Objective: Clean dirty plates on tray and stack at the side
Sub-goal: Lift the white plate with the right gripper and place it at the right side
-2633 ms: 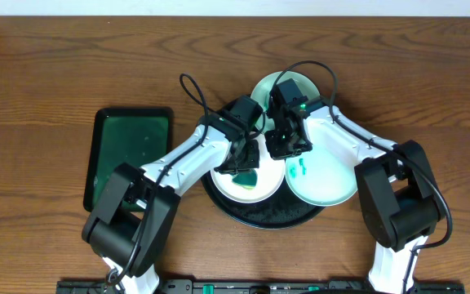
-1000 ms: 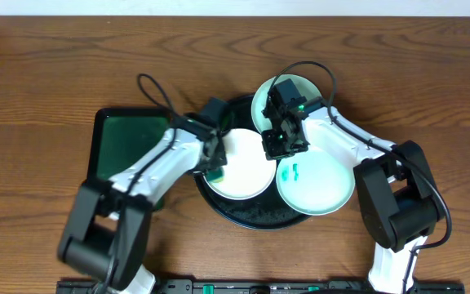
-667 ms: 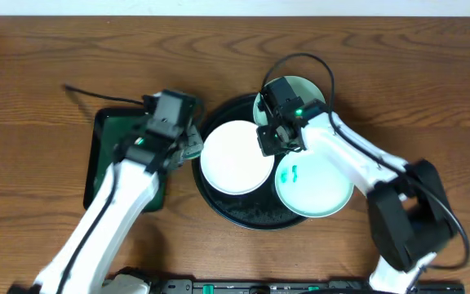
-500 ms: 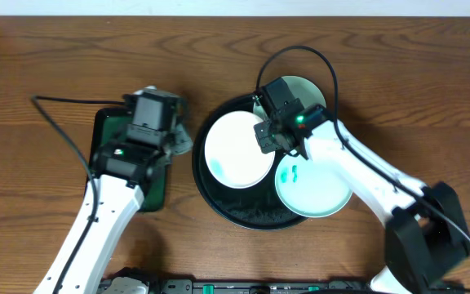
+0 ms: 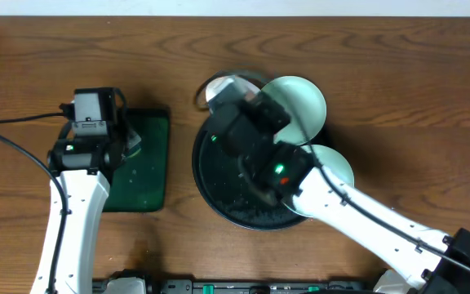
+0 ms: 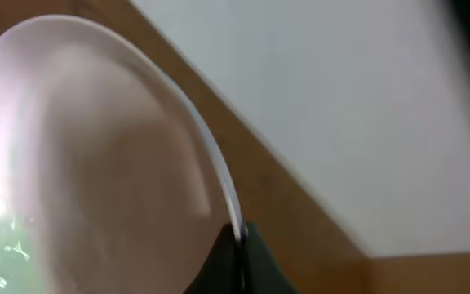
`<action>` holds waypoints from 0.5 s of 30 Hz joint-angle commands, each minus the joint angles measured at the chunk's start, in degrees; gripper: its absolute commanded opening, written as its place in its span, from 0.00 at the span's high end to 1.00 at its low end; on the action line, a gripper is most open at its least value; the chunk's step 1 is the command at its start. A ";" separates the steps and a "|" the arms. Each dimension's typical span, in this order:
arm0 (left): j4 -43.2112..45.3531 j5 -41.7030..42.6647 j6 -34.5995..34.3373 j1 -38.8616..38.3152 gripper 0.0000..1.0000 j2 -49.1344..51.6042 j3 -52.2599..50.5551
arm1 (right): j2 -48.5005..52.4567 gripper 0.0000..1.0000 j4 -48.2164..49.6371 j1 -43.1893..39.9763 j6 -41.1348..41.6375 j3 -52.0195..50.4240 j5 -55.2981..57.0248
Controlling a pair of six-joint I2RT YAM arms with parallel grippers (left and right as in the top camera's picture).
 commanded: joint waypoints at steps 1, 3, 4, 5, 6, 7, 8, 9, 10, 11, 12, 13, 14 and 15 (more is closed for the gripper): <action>-0.09 -0.44 0.96 0.76 0.93 0.24 -0.22 | -0.72 0.99 3.67 2.49 -17.70 1.18 9.40; -0.07 -0.44 0.94 0.76 0.93 0.24 -0.22 | -0.72 0.99 7.23 3.74 -22.71 1.18 9.99; -0.07 -0.44 0.94 0.76 0.93 0.24 -0.22 | -0.72 0.99 8.98 4.26 -24.63 1.18 10.64; -0.07 -0.44 0.94 0.76 0.93 0.24 -0.22 | -0.72 0.99 10.56 4.72 -26.51 1.18 11.19; -0.07 -0.44 0.96 0.76 0.93 0.24 -0.22 | -0.72 0.99 11.78 5.11 -28.15 1.18 11.43; -0.07 -0.44 0.96 0.76 0.93 0.24 -0.22 | -0.72 0.99 12.83 5.49 -29.33 1.18 11.41; -0.09 -0.44 0.96 0.76 0.93 0.24 -0.22 | -0.72 0.99 13.46 5.77 -29.73 1.18 11.39; -0.07 -0.44 0.96 0.76 0.93 0.24 -0.22 | -0.72 0.99 13.62 5.86 -29.75 1.18 11.13; -0.09 -0.44 0.96 0.76 0.93 0.24 -0.22 | -0.68 0.99 13.57 5.86 -29.64 1.16 10.82; -0.07 -0.44 0.96 0.76 0.93 0.24 -0.22 | -0.66 0.99 13.35 5.81 -29.05 1.14 10.78; -0.07 -0.44 0.96 0.76 0.93 0.24 -0.22 | -0.48 0.99 12.74 5.68 -27.30 1.14 10.73; -0.07 -0.44 0.96 0.76 0.93 0.24 -0.22 | -0.44 0.99 12.41 5.49 -25.29 1.11 10.73; -0.07 -0.44 0.96 0.76 0.93 0.24 -0.22 | -0.39 0.99 11.28 5.01 -21.57 1.11 10.21; -0.07 -0.44 0.96 0.76 0.93 0.24 -0.22 | -0.39 0.99 8.90 4.17 -16.76 1.11 8.55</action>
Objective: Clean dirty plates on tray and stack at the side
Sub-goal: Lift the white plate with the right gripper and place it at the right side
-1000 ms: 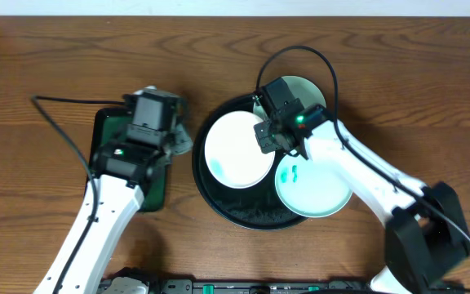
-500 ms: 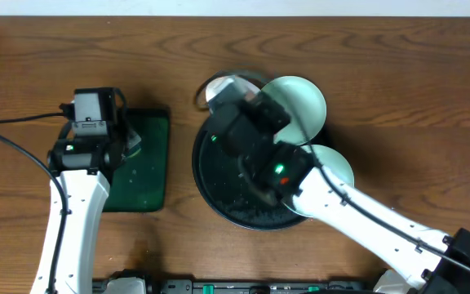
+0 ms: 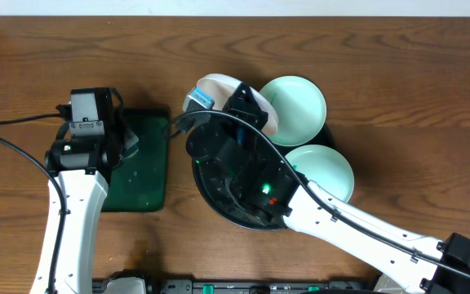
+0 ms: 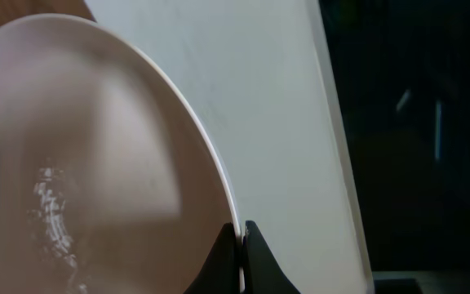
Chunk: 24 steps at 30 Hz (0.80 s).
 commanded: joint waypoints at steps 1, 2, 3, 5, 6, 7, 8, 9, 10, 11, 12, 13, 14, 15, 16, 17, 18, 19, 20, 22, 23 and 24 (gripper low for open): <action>-0.02 -0.46 0.81 0.24 0.93 0.22 -0.22 | -0.42 0.99 -5.25 -2.43 12.94 1.01 -3.34; -0.04 -0.46 0.81 0.24 0.93 0.22 -0.22 | -0.42 0.99 -9.33 -4.37 20.26 1.01 -8.55; -0.09 -0.46 0.81 0.24 0.92 0.22 -0.22 | -0.42 0.99 -12.76 -6.60 26.49 1.01 -14.93; -0.11 -0.46 0.81 0.24 0.93 0.24 -0.22 | -0.39 0.99 -17.88 -12.79 36.02 1.01 -32.61; -0.11 -0.46 0.81 0.24 0.93 0.22 -0.22 | -0.39 0.99 -19.47 -17.11 39.54 1.01 -44.00; -0.09 -0.46 0.79 0.24 0.93 0.22 -0.22 | -0.39 0.99 -20.17 -21.00 41.81 1.01 -53.11; -0.09 -0.46 0.81 0.24 0.93 0.22 -0.22 | -0.39 0.99 -20.44 -25.03 44.09 1.01 -60.98; -0.09 -0.46 0.81 0.24 0.93 0.22 -0.22 | -0.39 0.99 -20.55 -29.03 46.71 1.01 -66.73; -0.11 -0.46 0.81 0.24 0.93 0.22 -0.22 | -0.39 0.99 -20.61 -33.05 49.66 1.01 -70.62; -0.11 -0.46 0.81 0.24 0.93 0.22 -0.22 | -0.39 0.99 -20.83 -37.77 52.76 1.01 -73.64; -0.13 -0.46 0.81 0.24 0.93 0.22 -0.22 | -0.39 0.99 -21.20 -41.88 54.84 1.01 -75.63; -0.15 -0.46 0.81 0.24 0.93 0.22 -0.22 | -0.37 0.99 -21.75 -45.92 56.11 1.01 -77.20; -0.13 -0.46 0.81 0.24 0.93 0.22 -0.22 | -0.11 0.99 -22.62 -51.76 56.50 0.96 -78.71; -0.13 -0.46 0.81 0.24 0.93 0.22 -0.22 | 0.09 0.99 -23.28 -55.39 56.48 0.87 -79.41; -0.13 -0.46 0.81 0.24 0.93 0.22 -0.22 | 0.37 0.99 -23.67 -58.88 56.43 0.68 -79.56; -0.13 -0.46 0.81 0.24 0.93 0.22 -0.22 | 0.63 0.99 -23.87 -62.01 56.39 0.37 -79.54; -0.13 -0.46 0.79 0.24 0.93 0.22 -0.22 | 0.94 0.99 -23.80 -64.81 56.02 -0.07 -79.56; -0.13 -0.46 0.79 0.24 0.93 0.22 -0.22 | 1.40 0.99 -23.54 -67.25 54.84 -0.50 -79.56; -0.13 -0.46 0.79 0.24 0.93 0.22 -0.22 | 1.95 0.99 -23.37 -69.75 53.29 -0.85 -79.47; -0.13 -0.46 0.79 0.24 0.93 0.22 -0.22 | 3.48 0.99 -22.93 -73.31 51.52 -1.01 -79.49; -0.13 -0.46 0.79 0.24 0.93 0.22 -0.22 | 4.26 0.99 -22.47 -74.77 51.41 -1.01 -79.49; -0.13 -0.46 0.79 0.24 0.93 0.22 -0.22 | 5.14 0.99 -21.88 -76.00 51.30 -1.01 -79.49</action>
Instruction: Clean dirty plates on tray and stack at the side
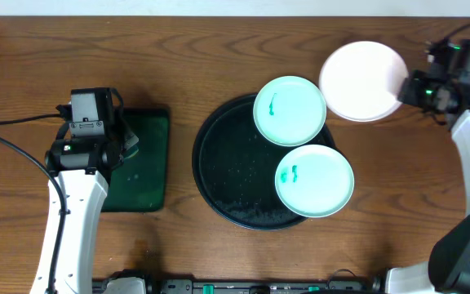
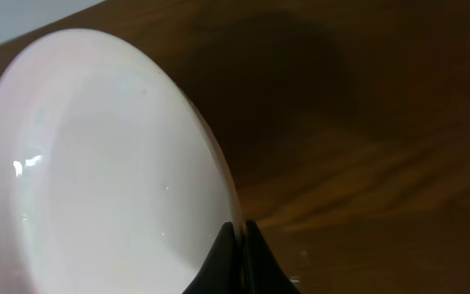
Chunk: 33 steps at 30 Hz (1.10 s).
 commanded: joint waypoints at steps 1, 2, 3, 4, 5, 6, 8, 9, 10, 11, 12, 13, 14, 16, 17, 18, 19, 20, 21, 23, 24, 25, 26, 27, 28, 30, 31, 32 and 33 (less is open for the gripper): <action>0.02 -0.46 0.79 0.24 0.93 0.22 -0.22 | 3.67 0.99 1.40 -3.72 -1.55 -0.76 -3.67; 0.02 -0.46 0.79 0.24 0.93 0.22 -0.22 | 4.94 0.99 2.08 -4.63 -2.67 -0.76 -3.48; 0.02 -0.46 0.79 0.24 0.93 0.22 -0.22 | 6.10 0.99 2.47 -5.22 -2.99 -0.76 -3.02; 0.02 -0.46 0.79 0.24 0.93 0.24 -0.22 | 7.41 0.99 2.80 -5.70 -3.10 -0.76 -2.99; 0.00 -0.46 0.79 0.24 0.93 0.22 -0.22 | 8.81 0.99 2.95 -6.03 -3.08 -0.76 -3.04; -0.02 -0.44 0.81 0.24 0.93 0.22 -0.22 | 10.12 0.99 2.97 -6.27 -3.08 -0.76 -3.04; -0.17 -0.44 0.79 0.24 0.93 0.22 -0.22 | 12.83 0.99 3.28 -6.34 -3.32 -0.76 -2.99; -0.20 -0.44 0.81 0.24 0.92 0.24 -0.22 | 13.99 0.99 3.74 -6.32 -3.32 -0.76 -2.97; -0.22 -0.44 0.79 0.24 0.93 0.22 -0.22 | 15.02 0.98 4.17 -6.34 -3.48 -0.76 -2.95; -0.22 -0.44 0.79 0.24 0.93 0.22 -0.22 | 15.91 0.97 4.50 -6.34 -3.45 -0.76 -2.29; -0.22 -0.44 0.79 0.24 0.93 0.22 -0.22 | 16.61 0.96 4.68 -6.32 -3.45 -0.76 -1.51; -0.20 -0.42 0.79 0.24 0.92 0.22 -0.22 | 17.29 0.92 4.72 -6.32 -3.45 -0.76 -0.76; -0.20 -0.37 0.81 0.24 0.93 0.22 -0.22 | 17.68 0.84 4.90 -6.32 -3.45 -0.76 -0.59; -0.20 -0.26 0.79 0.24 0.93 0.22 -0.22 | 17.73 0.66 5.01 -6.14 -3.45 -0.63 -0.90; -0.17 -0.26 0.81 0.24 0.93 0.22 -0.22 | 17.31 0.64 4.92 -5.86 -3.45 -0.28 -1.57; -0.17 -0.26 0.79 0.24 0.92 0.22 -0.22 | 16.76 0.61 4.92 -5.49 -3.48 0.15 -2.36; -0.17 -0.26 0.79 0.24 0.93 0.22 -0.22 | 16.15 0.55 4.94 -5.01 -3.72 0.72 -3.50; -0.17 -0.26 0.79 0.24 0.93 0.22 -0.22 | 15.47 0.51 4.98 -4.39 -4.61 1.49 -5.16; -0.17 -0.26 0.79 0.24 0.93 0.22 -0.22 | 14.86 0.45 5.09 -3.56 -5.64 2.47 -7.21; -0.17 -0.26 0.79 0.24 0.93 0.22 -0.22 | 14.05 0.31 5.18 -1.07 -8.24 5.07 -11.52; -0.15 -0.26 0.79 0.24 0.93 0.22 -0.22 | 14.05 0.22 5.14 0.46 -9.57 6.45 -12.70; -0.15 -0.26 0.79 0.24 0.93 0.22 -0.22 | 14.10 0.19 5.14 2.19 -10.88 7.61 -13.09; -0.15 -0.26 0.79 0.24 0.93 0.24 -0.22 | 14.23 0.16 5.44 4.17 -12.55 8.26 -13.09; -0.15 -0.26 0.79 0.24 0.93 0.22 -0.22 | 14.32 0.14 5.99 6.34 -14.69 8.41 -12.76; -0.15 -0.26 0.79 0.24 0.93 0.22 -0.22 | 14.56 0.14 6.38 8.87 -16.96 8.39 -11.45; -0.17 -0.26 0.79 0.24 0.93 0.22 -0.22 | 15.32 0.13 6.58 13.14 -17.81 8.39 -6.95; -0.20 -0.26 0.81 0.24 0.93 0.22 -0.22 | 15.85 0.12 6.36 15.32 -17.79 8.39 -3.93; -0.22 -0.26 0.81 0.24 0.93 0.22 -0.22 | 16.15 0.12 5.95 17.03 -17.46 8.39 -1.60; -0.33 -0.26 0.81 0.24 0.93 0.22 -0.22 | 16.46 0.11 5.40 18.43 -16.63 8.39 0.76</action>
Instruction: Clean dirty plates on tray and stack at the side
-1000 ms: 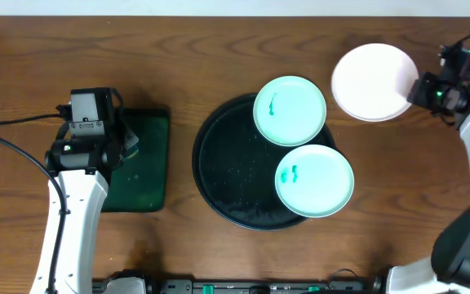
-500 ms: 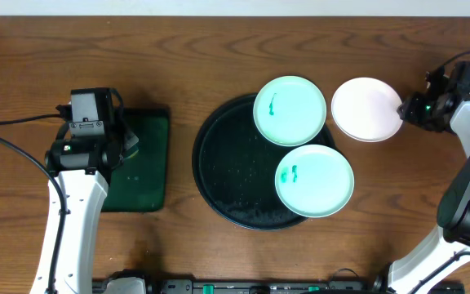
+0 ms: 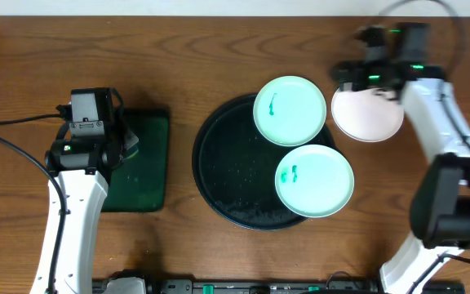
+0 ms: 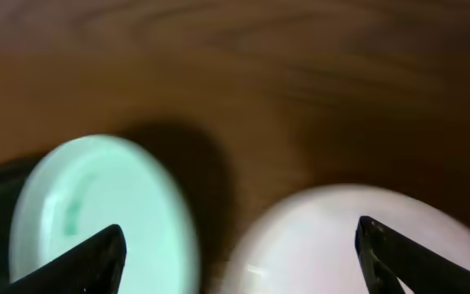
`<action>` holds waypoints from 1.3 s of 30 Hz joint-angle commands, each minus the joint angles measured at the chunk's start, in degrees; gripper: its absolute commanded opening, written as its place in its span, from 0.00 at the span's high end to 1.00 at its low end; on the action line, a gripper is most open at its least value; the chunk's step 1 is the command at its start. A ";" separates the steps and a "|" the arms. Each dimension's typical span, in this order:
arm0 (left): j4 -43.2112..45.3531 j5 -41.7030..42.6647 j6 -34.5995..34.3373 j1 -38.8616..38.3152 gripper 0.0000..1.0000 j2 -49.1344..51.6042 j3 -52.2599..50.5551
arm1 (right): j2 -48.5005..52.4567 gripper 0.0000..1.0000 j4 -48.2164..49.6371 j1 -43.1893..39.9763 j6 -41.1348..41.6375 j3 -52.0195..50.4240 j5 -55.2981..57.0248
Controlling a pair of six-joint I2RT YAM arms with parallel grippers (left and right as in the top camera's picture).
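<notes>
A pale pink plate [image 3: 371, 117] lies flat on the wood table to the right of the round black tray [image 3: 223, 175]. My right gripper [image 3: 357, 80] hovers over that plate's left edge, open, nothing between its fingers; in the wrist view the right gripper [image 4: 239, 257] spans the pink plate [image 4: 341, 237] and a mint plate [image 4: 96, 208]. Two mint plates with green smears rest on the tray's right side, one at the back [image 3: 290, 110], one at the front [image 3: 315, 180]. My left gripper [image 3: 130, 145] sits over a dark green pad [image 3: 145, 175]; its jaws are hidden.
A black cable [image 3: 15, 155] runs in from the left edge to the left arm. The table's far edge meets a white wall at the top. Bare wood lies right of the pink plate.
The right gripper was shut on the pink plate's rim, holding it at the far right. Now the plate lies nearer the tray and the gripper is open above it. The left arm is unchanged.
The right gripper first held the pink plate tilted over the back of the tray, and still did at the second moment. Then the plate was right of the tray, still gripped. Now it rests on the table, released. The left arm stayed over the green pad throughout.
</notes>
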 commanded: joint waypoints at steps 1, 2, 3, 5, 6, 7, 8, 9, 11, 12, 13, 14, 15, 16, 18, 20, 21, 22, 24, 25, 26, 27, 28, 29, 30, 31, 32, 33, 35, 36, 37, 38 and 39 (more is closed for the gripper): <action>-0.42 -0.26 0.81 0.24 0.93 0.22 -0.22 | 1.16 0.11 -1.57 5.07 -1.44 0.02 8.92; -0.57 -0.26 0.83 0.24 0.93 0.22 -0.22 | 1.51 0.11 -2.23 5.92 -1.25 0.02 10.29; -0.70 -0.26 0.83 0.24 0.93 0.22 -0.22 | 2.36 0.11 -2.80 6.67 -1.25 0.02 11.52; -0.79 -0.26 0.81 0.24 0.93 0.22 -0.22 | 3.74 0.11 -4.26 7.39 -0.81 0.02 11.80; -0.76 -0.26 0.81 0.24 0.93 0.24 -0.22 | 4.46 0.11 -4.66 7.41 -0.63 0.02 10.99; -0.74 -0.26 0.81 0.24 0.93 0.22 -0.22 | 5.14 0.12 -5.01 7.37 -0.63 0.00 10.19; -0.74 -0.26 0.81 0.24 0.93 0.24 -0.22 | 5.90 0.15 -5.29 7.37 -0.57 0.00 10.01; -0.74 -0.26 0.81 0.24 0.93 0.22 -0.22 | 6.47 0.18 -5.55 7.39 -0.44 0.00 9.90; -0.76 -0.26 0.81 0.24 0.93 0.22 -0.22 | 7.56 0.23 -6.08 7.43 -0.42 0.00 9.66; -0.76 -0.26 0.81 0.24 0.92 0.22 -0.22 | 7.89 0.25 -6.34 7.52 -0.42 0.00 9.62; -0.74 -0.26 0.81 0.24 0.93 0.22 -0.22 | 8.11 0.30 -6.54 7.61 -0.42 0.00 9.44; -0.74 -0.26 0.81 0.24 0.93 0.24 -0.22 | 8.22 0.42 -6.62 7.78 -0.42 0.00 9.40; -0.74 -0.26 0.81 0.24 0.93 0.22 -0.22 | 8.22 0.51 -6.67 7.93 -0.39 0.00 9.18; -0.72 -0.26 0.81 0.24 0.93 0.24 -0.22 | 8.22 0.60 -6.62 8.07 -0.39 0.00 8.59; -0.70 0.31 0.83 0.17 0.93 0.22 -0.22 | 8.20 0.78 -6.43 8.26 0.68 0.02 6.95; -0.09 4.02 2.34 0.09 0.93 0.24 -0.22 | 8.17 0.99 -6.38 8.52 2.21 0.02 5.14; 0.46 6.88 3.78 0.02 0.93 0.24 -0.22 | 8.17 0.99 -6.43 8.68 2.91 0.04 3.63; 1.18 10.14 5.29 -0.22 0.93 0.26 -0.22 | 8.13 0.99 -6.64 8.90 3.76 0.07 1.53; 2.08 14.45 6.40 -1.05 0.93 0.35 -0.24 | 7.93 0.99 -7.19 9.55 4.81 0.09 -3.13; 2.36 15.76 6.38 -1.75 0.93 0.46 -0.35 | 7.74 0.99 -7.48 10.03 5.29 0.09 -5.20; 2.69 16.79 6.36 -2.69 0.93 0.50 -0.55 | 7.52 0.99 -7.78 10.58 6.01 0.09 -6.82; 2.97 17.62 6.34 -4.02 0.93 0.74 -0.83 | 7.30 0.99 -8.31 11.32 6.82 0.09 -8.09; 3.26 17.77 5.64 -5.27 0.93 1.05 -1.16 | 7.17 0.99 -8.90 12.02 7.50 0.09 -8.83; 3.52 17.75 4.68 -6.69 0.93 1.46 -1.44 | 7.17 0.99 -9.66 12.81 8.02 0.09 -9.29; 3.87 17.75 3.56 -8.22 0.93 2.10 -1.70 | 7.17 0.99 -10.60 13.62 8.68 0.09 -9.22; 4.57 17.75 2.25 -10.08 0.93 3.06 -1.92 | 7.19 0.99 -11.78 14.53 9.20 0.07 -9.20; 5.22 17.75 1.46 -11.47 0.93 3.87 -1.97 | 7.26 0.99 -12.44 15.23 9.68 -0.04 -9.18; 6.71 17.75 0.79 -13.53 0.93 5.29 -1.97 | 7.34 0.99 -12.90 16.15 9.92 -0.37 -9.18; 10.12 17.73 -0.20 -17.09 0.93 8.07 -1.97 | 7.34 0.99 -13.33 17.77 10.40 -1.01 -7.39; 11.80 17.68 -0.85 -18.71 0.93 9.49 -1.97 | 7.34 0.99 -13.44 18.53 11.28 -1.33 -5.05; 13.38 17.57 -1.66 -20.20 0.93 10.99 -1.97 | 7.34 0.99 -13.44 19.30 11.96 -1.70 -2.73; 15.10 17.55 -2.43 -21.79 0.93 12.70 -1.97 | 7.34 0.99 -13.40 20.09 12.04 -2.03 -1.01; 16.70 17.55 -2.86 -23.23 0.93 14.40 -1.97 | 7.34 0.99 -13.38 20.79 12.04 -2.23 0.07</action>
